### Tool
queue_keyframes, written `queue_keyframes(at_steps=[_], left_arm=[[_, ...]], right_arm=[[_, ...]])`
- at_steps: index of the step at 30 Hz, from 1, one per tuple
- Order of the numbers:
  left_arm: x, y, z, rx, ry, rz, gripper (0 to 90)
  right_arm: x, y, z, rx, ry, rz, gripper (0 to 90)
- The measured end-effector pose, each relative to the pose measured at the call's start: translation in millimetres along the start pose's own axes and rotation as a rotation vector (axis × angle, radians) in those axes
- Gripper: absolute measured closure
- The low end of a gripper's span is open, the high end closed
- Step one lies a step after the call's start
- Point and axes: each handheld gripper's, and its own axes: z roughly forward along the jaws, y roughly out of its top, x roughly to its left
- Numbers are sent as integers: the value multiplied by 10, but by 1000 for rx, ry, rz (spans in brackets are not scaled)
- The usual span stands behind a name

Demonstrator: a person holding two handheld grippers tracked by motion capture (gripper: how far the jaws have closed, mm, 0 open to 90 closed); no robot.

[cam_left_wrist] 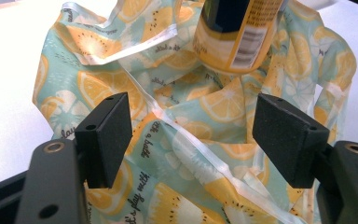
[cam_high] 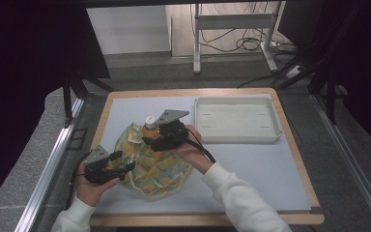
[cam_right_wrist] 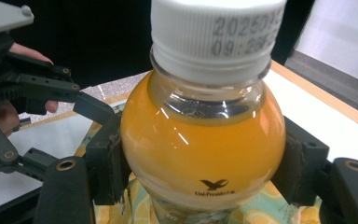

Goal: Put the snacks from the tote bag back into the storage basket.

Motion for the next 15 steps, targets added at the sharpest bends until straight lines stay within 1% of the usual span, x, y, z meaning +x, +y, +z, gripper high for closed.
queue_keyframes(at_steps=[4, 7, 15], left_arm=[[5, 1, -3, 0, -1, 0, 290], [5, 0, -2, 0, -3, 0, 290], [3, -1, 2, 0, -2, -1, 290]], right_arm=[[-21, 34, -62, -12, 2, 9, 304], [-24, 69, -120, -23, -9, 5, 304], [-70, 142, -303, -54, -9, 19, 304]])
